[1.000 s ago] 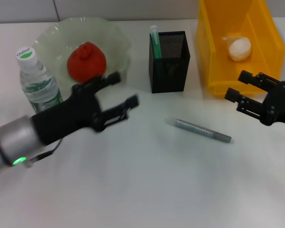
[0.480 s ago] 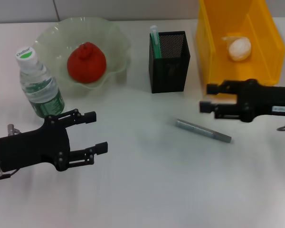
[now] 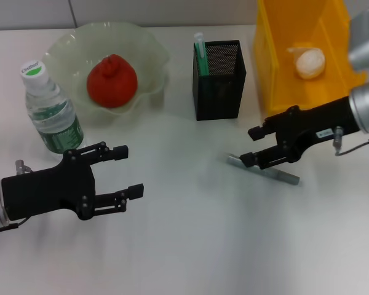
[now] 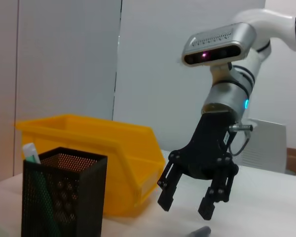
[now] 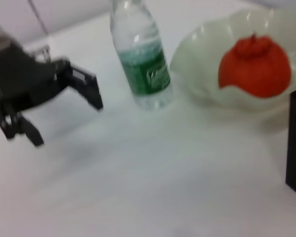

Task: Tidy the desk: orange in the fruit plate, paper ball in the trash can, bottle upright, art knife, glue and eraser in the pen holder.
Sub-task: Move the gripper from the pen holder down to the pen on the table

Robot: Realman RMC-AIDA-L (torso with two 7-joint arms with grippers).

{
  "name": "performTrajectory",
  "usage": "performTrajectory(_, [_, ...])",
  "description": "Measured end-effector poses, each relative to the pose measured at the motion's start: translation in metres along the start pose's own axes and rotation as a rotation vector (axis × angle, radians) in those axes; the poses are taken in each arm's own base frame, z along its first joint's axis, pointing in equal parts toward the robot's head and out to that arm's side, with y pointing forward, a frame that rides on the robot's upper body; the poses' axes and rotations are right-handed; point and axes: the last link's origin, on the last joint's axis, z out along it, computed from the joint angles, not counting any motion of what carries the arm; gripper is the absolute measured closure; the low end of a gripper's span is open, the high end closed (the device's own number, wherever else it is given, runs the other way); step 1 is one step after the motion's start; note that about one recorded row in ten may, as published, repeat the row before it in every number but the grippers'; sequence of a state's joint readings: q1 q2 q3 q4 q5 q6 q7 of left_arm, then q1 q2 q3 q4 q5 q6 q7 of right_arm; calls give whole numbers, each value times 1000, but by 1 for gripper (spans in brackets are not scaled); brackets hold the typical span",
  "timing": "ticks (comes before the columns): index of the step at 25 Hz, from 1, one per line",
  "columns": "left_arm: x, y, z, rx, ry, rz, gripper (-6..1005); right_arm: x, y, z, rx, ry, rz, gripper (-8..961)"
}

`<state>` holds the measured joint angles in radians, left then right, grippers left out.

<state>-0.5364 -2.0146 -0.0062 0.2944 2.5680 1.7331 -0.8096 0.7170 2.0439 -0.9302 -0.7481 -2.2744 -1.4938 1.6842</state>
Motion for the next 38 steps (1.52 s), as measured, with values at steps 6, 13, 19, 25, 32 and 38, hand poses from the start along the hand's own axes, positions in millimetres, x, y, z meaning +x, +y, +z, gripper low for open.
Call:
performTrajectory(6, [-6, -1, 3, 5, -47, -16, 202, -11, 1, 16, 26, 124, -67, 298])
performTrajectory(13, [-13, 1, -7, 53, -42, -38, 202, -17, 1, 22, 30, 165, -97, 301])
performTrajectory(19, [-17, 4, -19, 105, -23, -37, 202, -18, 2, 28, 31, 197, -133, 304])
performTrajectory(25, [-19, 6, -27, 152, 5, -27, 202, -20, 2, 37, 56, 229, -174, 328])
performTrajectory(32, [-20, 8, -26, 160, 14, -18, 202, -21, 2, 47, 84, 249, -213, 449])
performTrajectory(38, [-21, 9, -26, 158, 12, -19, 202, -22, 2, 52, 91, 261, -237, 522])
